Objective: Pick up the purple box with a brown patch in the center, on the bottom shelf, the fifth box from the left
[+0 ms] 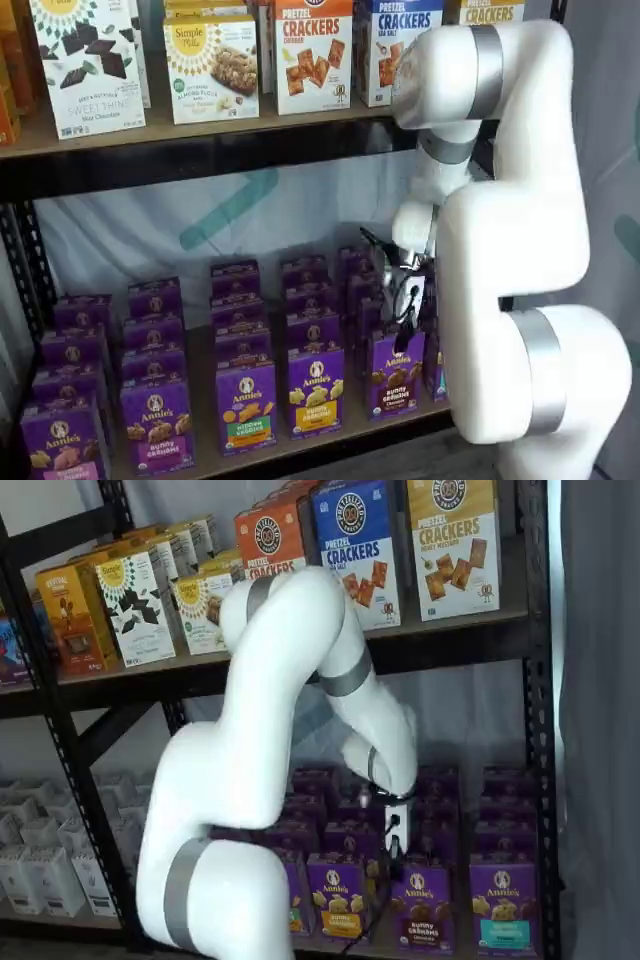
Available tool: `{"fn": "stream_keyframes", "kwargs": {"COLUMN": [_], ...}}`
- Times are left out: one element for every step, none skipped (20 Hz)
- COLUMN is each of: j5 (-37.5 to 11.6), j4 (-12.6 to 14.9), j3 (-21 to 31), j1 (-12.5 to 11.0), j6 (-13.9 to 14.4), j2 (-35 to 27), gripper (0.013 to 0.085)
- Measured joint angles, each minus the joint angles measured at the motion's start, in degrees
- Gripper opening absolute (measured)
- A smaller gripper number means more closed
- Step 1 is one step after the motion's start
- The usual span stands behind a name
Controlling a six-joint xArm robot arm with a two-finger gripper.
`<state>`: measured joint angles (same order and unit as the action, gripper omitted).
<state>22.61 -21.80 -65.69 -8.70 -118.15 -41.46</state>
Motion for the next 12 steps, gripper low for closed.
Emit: {"fn": "stream_keyframes", "kwargs": {"j5": [1.4,2.6,3.1,3.1,3.1,3.0,3.0,2.9,2.3,1.8,1.4,1.1], "j4": [0.3,0.8,1.0,1.0,0.6,0.3,-0.1,-0.5,-0.7,-0.6,-0.3,-0.1], "j3": [-0.4,-0.8,-0.9,-0.8,-0.9,-0.9,-1.0,-1.2,-1.3,-1.3,-1.5,-1.7], "j1": [-0.1,-0.3,-0.3,-0.3,-0.2,-0.2,-0.1,-0.1,0.0,0.1,0.1,0.1], "j6": [0.3,0.6,0.8,0.9,0.6,0.3,0.0,-0.3,-0.5,-0.4,-0.1,0.1], "j2": [0.0,-0.1,-0.1,-0.1,-0.2,-0.2,-0.3,-0.5,-0.7,-1.0,-1.3,-1.6], "gripper": [0.0850,0.0850,0.0850,0.0850,0.0850,0.0850,0.0850,0.0850,0.0850,0.0850,0.0850,0.0850]}}
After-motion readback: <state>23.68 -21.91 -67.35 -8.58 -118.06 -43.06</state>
